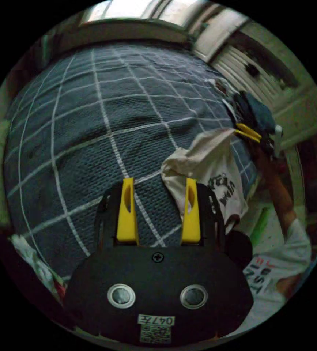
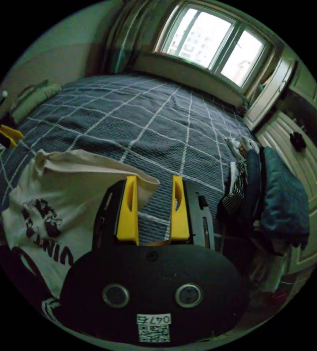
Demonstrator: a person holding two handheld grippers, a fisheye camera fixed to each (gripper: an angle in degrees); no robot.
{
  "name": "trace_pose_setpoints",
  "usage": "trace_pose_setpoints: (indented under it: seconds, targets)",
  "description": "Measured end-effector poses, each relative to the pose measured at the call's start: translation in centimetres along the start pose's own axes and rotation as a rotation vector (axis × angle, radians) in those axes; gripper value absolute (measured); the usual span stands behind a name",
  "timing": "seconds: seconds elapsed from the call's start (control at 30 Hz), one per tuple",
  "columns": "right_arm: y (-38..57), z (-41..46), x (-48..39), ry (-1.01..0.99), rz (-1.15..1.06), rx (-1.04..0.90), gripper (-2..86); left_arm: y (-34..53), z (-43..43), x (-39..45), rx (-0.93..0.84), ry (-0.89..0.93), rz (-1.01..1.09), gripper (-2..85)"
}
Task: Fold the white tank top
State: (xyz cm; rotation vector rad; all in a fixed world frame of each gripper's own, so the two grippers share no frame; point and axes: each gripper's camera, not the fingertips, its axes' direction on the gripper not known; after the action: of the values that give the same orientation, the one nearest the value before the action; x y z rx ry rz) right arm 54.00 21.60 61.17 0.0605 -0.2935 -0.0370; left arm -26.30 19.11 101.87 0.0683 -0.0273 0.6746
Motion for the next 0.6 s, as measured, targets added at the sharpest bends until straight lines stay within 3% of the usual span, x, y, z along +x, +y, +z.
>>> trace_pose_setpoints:
  seconds: [0.1, 0.2, 0.3, 0.4, 0.6]
  targets:
    - [1.4, 1.6, 2.2, -0.050, -0.073, -0.028, 7.5, -1.3, 1.6, 4.2, 0.014, -0.114, 0.405, 16.3]
    - [2.4, 3.4, 4.0, -0.057, -0.115, -0.051, 6.2, -2.2, 4.5, 6.7, 0.031, -0.321, 0.637, 13.5]
    - [3.1, 4.8, 5.8, -0.098, -0.122, -0.048, 5.5, -3.3, 7.6, 7.3, -0.022, -0.356, 0.808, 11.3]
    - [3.7, 6.2, 7.3, -0.144, -0.163, -0.044, 5.5, -4.9, 10.0, 6.3, -0.163, -0.254, 0.834, 6.5]
    - [4.0, 10.2, 11.2, -0.202, -0.203, -0.110, 6.3, -6.4, 11.4, 4.3, -0.139, -0.125, 0.788, 0.3]
